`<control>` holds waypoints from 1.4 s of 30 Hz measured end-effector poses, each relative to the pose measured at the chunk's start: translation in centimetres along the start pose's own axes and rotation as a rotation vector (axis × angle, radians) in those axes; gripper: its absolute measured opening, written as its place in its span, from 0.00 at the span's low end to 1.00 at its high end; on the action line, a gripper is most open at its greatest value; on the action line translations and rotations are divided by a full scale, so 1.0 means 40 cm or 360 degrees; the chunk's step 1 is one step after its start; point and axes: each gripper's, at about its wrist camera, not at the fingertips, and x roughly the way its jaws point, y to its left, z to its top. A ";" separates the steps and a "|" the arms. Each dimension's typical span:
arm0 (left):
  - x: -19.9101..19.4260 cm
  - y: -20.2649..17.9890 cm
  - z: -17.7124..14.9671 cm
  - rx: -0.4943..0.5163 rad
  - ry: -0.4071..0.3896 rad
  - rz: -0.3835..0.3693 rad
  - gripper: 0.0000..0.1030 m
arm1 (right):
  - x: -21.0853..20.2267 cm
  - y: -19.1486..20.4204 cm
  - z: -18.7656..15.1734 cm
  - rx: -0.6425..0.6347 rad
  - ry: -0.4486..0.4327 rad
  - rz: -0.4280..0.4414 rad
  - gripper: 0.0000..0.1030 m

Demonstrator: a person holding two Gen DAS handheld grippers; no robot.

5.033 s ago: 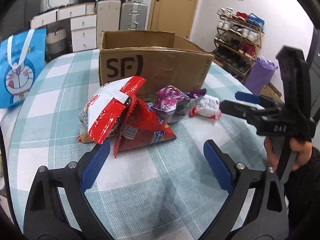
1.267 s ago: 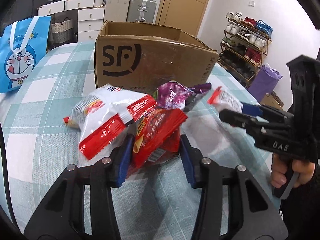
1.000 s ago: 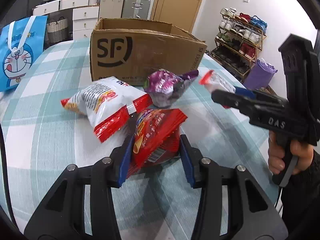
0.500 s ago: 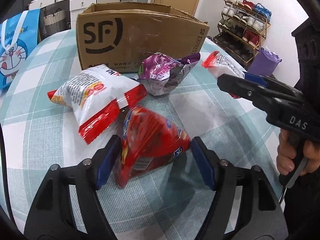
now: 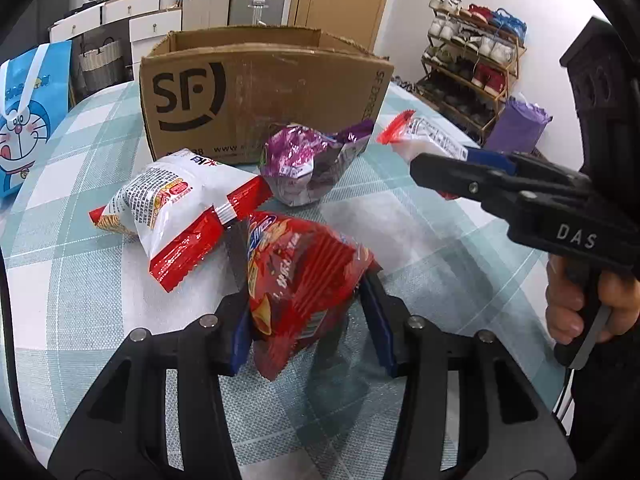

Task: Organize snacks
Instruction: 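Lift both held packs and carry them over the SF box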

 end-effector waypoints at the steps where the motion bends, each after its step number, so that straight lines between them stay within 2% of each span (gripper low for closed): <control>1: -0.003 0.000 -0.002 -0.0004 -0.0005 -0.0004 0.44 | -0.002 0.000 0.001 0.0001 -0.0004 -0.0001 0.57; 19: -0.132 -0.029 0.017 0.0018 -0.0192 -0.0034 0.44 | -0.074 0.016 0.021 -0.0007 -0.0161 0.0024 0.57; 26: -0.194 -0.039 0.035 0.0015 -0.0269 -0.0004 0.44 | -0.099 0.019 0.034 0.0007 -0.0207 0.0029 0.57; 34: -0.231 -0.025 0.105 0.0007 -0.0325 0.0063 0.44 | -0.108 0.021 0.078 0.0046 -0.0248 0.0054 0.57; 42: -0.245 0.012 0.207 -0.0007 -0.0380 0.0147 0.44 | -0.086 0.022 0.147 0.0071 -0.0250 0.0049 0.57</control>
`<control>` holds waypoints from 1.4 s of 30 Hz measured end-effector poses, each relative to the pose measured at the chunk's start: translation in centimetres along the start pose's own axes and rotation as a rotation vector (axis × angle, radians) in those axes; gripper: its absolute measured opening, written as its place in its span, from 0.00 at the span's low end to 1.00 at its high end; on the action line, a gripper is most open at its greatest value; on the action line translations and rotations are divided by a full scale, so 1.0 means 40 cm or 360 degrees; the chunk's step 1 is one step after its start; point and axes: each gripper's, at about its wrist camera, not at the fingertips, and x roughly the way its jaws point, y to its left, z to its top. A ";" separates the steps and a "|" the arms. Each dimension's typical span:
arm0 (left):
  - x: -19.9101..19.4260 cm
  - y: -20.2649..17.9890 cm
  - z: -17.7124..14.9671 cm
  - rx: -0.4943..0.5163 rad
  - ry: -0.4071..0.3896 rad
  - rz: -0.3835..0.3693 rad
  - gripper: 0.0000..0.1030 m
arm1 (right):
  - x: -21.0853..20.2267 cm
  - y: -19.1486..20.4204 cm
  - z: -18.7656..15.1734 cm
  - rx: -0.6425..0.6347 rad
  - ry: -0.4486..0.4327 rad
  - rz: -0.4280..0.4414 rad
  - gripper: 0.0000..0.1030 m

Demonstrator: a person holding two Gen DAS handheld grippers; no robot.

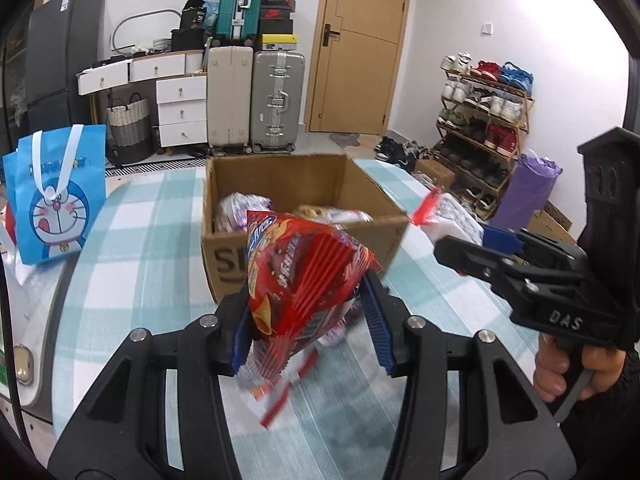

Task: Organize snacks
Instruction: 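Lift both held packs and carry them over the SF box, then lower both packs into the SF box and open both tools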

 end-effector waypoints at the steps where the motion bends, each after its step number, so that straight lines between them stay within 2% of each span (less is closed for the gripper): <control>1: 0.006 0.007 0.011 -0.0002 -0.0003 0.0013 0.44 | 0.006 0.000 0.007 -0.0004 0.0003 0.0000 0.57; 8: 0.063 0.039 0.089 -0.0007 -0.0013 0.0077 0.44 | 0.066 0.001 0.066 0.0028 0.0012 0.0006 0.57; 18: 0.202 0.063 0.176 -0.0036 0.0009 0.0134 0.44 | 0.163 0.001 0.098 0.0040 0.0055 -0.0024 0.57; 29: 0.318 0.107 0.183 -0.0025 0.0049 0.0187 0.44 | 0.221 -0.022 0.112 0.0088 0.0093 -0.0061 0.57; 42: 0.382 0.100 0.182 0.0052 0.0079 0.0227 0.44 | 0.272 -0.034 0.130 0.0082 0.0128 -0.0066 0.58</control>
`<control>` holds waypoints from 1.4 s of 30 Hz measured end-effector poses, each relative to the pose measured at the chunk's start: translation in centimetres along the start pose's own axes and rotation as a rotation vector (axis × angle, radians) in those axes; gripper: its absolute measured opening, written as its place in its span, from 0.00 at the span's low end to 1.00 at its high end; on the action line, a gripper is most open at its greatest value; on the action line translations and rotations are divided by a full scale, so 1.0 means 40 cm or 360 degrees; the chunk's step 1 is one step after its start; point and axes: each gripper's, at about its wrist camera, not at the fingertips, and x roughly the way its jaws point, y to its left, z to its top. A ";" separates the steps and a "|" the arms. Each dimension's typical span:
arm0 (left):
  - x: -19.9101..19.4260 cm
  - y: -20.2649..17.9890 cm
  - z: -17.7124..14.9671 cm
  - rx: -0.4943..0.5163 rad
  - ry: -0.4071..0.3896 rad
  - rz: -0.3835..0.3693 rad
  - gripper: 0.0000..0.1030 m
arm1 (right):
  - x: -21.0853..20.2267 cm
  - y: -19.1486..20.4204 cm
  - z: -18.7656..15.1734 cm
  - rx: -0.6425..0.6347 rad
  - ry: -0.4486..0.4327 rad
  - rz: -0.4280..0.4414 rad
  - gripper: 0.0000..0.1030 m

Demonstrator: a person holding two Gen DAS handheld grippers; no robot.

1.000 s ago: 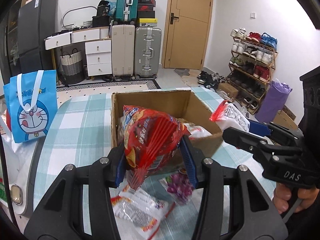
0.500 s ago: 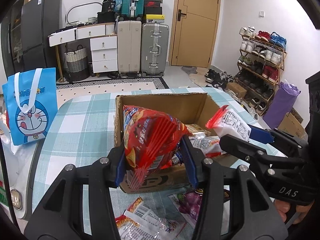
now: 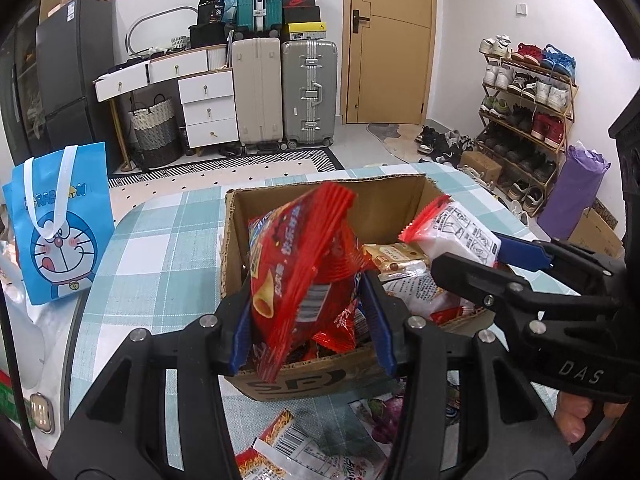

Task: Organize snacks
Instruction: 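Lower both packs into the SF box and open both tools, then move both tools back toward the last two snack bags on the table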

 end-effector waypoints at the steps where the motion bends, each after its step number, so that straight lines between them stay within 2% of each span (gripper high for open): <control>1: 0.004 0.000 0.002 0.0001 0.0003 0.0000 0.44 | 0.001 -0.001 0.001 -0.0001 0.0003 -0.0002 0.58; 8: 0.034 0.004 0.021 0.0017 0.0021 -0.0002 0.44 | 0.025 -0.019 0.021 0.0012 0.0042 -0.0016 0.58; 14: 0.026 0.010 0.014 0.0047 0.0044 -0.0007 0.46 | 0.009 -0.011 0.016 -0.0035 0.0030 0.0003 0.67; 15: 0.022 0.013 0.012 0.0043 0.0048 -0.0013 0.48 | 0.000 -0.009 0.013 -0.0041 0.0017 0.0003 0.70; 17: 0.007 0.023 0.006 0.0024 0.0055 -0.0013 0.63 | -0.017 -0.006 0.006 -0.0038 -0.0002 0.0015 0.76; 19: -0.010 0.034 -0.001 0.0009 0.0042 -0.0001 0.73 | -0.036 -0.005 -0.002 -0.0032 -0.0025 -0.0017 0.89; 20: -0.022 0.041 -0.005 -0.0002 0.0032 -0.0007 0.77 | -0.048 -0.005 -0.009 -0.0034 -0.0039 -0.0035 0.90; 25: -0.084 0.061 -0.035 -0.0029 0.0025 -0.0012 0.79 | -0.103 -0.009 -0.041 -0.0025 -0.0015 -0.0037 0.96; 27: -0.115 0.063 -0.052 -0.0016 0.0018 0.0013 0.81 | -0.132 -0.002 -0.050 -0.0066 -0.0022 -0.0045 0.97; 33: -0.213 0.052 -0.102 0.0037 -0.0012 0.0053 0.83 | -0.254 0.057 -0.036 -0.0407 -0.0032 -0.0107 0.98; 37: -0.269 0.048 -0.119 0.0034 -0.0045 0.0060 0.86 | -0.339 0.077 -0.002 -0.0470 -0.0075 -0.0100 0.99; 42: -0.312 0.048 -0.121 0.0021 -0.0036 0.0055 0.86 | -0.393 0.101 0.010 -0.0572 -0.0072 -0.0119 0.99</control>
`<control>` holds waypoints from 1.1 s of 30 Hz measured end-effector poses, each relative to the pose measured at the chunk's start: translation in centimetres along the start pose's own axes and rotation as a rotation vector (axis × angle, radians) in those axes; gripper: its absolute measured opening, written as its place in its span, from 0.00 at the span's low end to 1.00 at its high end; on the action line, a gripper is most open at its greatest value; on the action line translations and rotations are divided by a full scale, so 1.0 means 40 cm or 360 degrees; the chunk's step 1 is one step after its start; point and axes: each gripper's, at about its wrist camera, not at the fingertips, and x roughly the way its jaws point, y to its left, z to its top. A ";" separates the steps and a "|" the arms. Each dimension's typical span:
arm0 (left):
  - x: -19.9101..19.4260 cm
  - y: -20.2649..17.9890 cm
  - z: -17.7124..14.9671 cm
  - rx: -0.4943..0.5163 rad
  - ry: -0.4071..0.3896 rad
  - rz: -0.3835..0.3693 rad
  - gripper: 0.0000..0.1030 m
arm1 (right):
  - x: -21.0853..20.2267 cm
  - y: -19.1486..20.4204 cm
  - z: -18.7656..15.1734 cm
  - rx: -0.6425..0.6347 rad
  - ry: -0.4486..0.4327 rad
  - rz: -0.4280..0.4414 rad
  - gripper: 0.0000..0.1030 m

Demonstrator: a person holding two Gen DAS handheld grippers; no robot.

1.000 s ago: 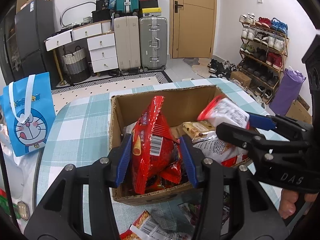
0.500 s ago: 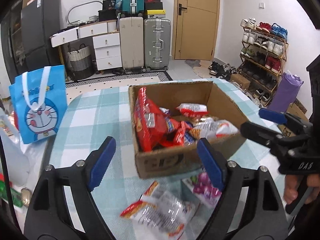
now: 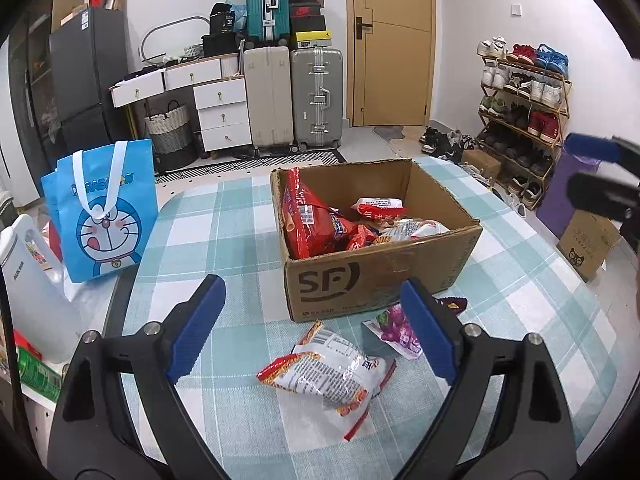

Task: Organize snacks
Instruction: 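Move both tools back toward the last two snack bags on the table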

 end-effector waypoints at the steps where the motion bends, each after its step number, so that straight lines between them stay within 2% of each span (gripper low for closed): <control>1: -0.006 -0.002 0.001 0.0000 0.0003 -0.0002 0.86 | -0.006 0.001 0.001 -0.0020 0.0016 -0.0003 0.99; 6: -0.038 0.002 0.003 0.0000 0.0009 0.0012 0.88 | -0.004 -0.003 -0.014 -0.0009 0.0054 -0.0012 0.99; 12: -0.043 0.031 -0.009 -0.0043 0.0039 0.0015 0.97 | 0.050 -0.011 -0.054 0.0089 0.0113 0.0024 0.99; 23: 0.034 0.048 -0.057 -0.0096 0.0160 -0.0013 0.98 | 0.173 -0.008 -0.139 0.0250 0.0243 0.0082 0.99; 33: 0.112 0.059 -0.100 -0.0219 0.0274 -0.0040 0.98 | 0.305 0.027 -0.190 0.0429 0.0360 0.0233 0.99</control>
